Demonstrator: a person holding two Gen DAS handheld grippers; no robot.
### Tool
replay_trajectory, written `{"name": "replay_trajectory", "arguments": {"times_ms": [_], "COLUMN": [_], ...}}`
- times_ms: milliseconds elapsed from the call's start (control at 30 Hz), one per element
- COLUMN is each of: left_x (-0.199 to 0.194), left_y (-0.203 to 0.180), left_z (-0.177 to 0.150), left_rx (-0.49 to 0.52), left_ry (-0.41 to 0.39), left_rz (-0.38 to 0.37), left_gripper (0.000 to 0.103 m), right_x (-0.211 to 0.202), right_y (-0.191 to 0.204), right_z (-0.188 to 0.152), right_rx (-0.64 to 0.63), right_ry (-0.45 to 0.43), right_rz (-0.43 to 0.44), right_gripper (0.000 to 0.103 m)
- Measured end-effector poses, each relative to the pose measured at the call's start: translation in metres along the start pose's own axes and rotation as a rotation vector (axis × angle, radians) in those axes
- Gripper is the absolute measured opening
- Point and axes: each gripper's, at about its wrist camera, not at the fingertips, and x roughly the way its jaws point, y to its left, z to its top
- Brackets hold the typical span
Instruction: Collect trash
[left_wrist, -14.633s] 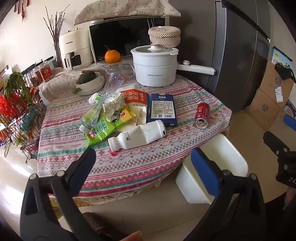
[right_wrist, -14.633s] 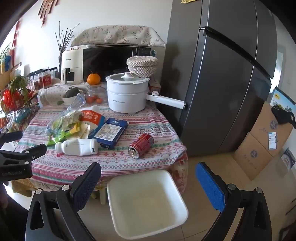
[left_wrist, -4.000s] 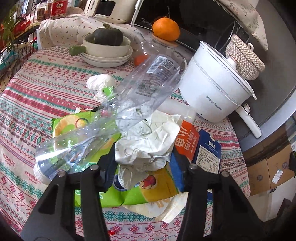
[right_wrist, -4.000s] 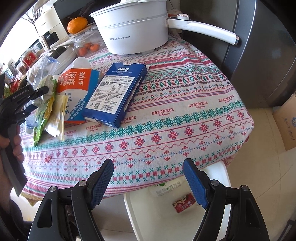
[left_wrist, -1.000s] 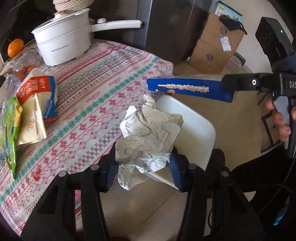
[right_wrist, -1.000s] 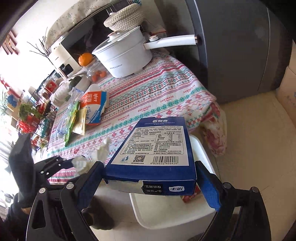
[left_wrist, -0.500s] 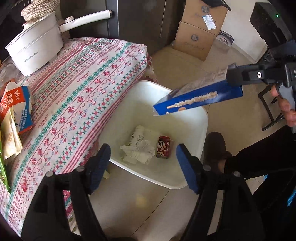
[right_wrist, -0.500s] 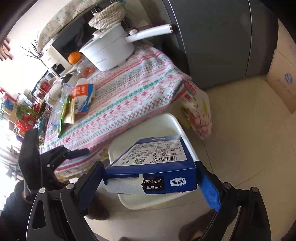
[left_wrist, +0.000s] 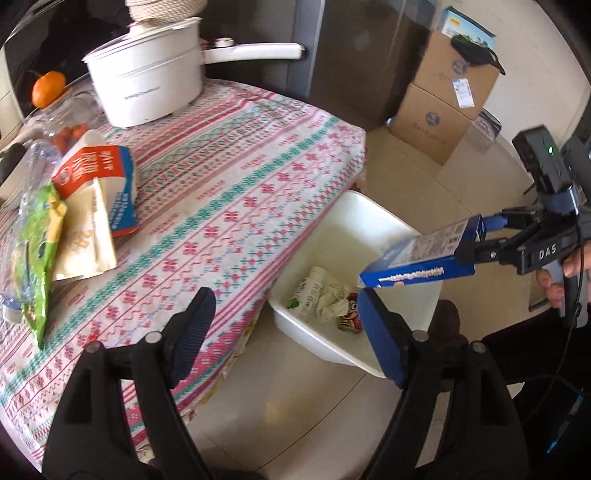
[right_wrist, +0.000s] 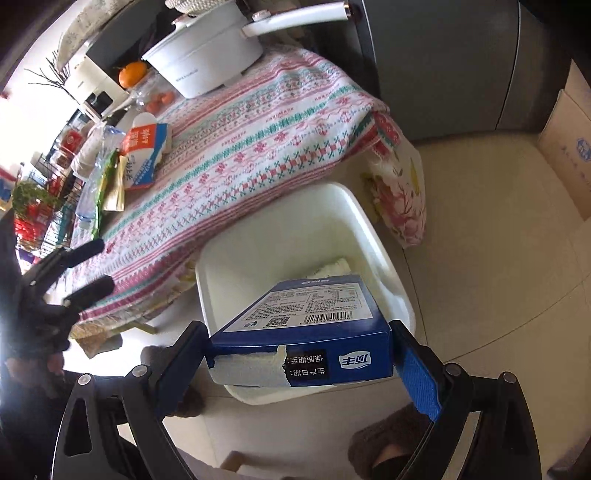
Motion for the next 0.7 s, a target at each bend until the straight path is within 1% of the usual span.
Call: {"name": "replay_trajectory", "arguments": {"times_ms": [200,333,567,700], "left_x": [-0.011,-0.018,-0.03,-0.035], "left_y": [0.022,0.034,0.055,0.066], "left_z": [-0.004,-0.006,-0.008,-0.008], "left_rx": [-0.054,-0.089,-0.138,-0.161], "left_ry": [-0.011,-0.02,-0.043,-0.054], "left_rz": [0.017,0.017,0.035,0.048], "left_gripper": [0.08,0.08,0.08,0.08], "right_x": [0.016,0.02,0.021,0.018], "right_y": [0.005,0.01,0.019,0.027], "right_z": [0.004,0.006,0.011,0.017], "right_rx": [0.006,-0.011,-0.037,-0.067], "right_ry": [0.042,0.051,0.041,0.013], "right_rz": [0.003,-0.023,-0.046,-0.07], "right_gripper": [0.098,0.098,0.099,0.101]}}
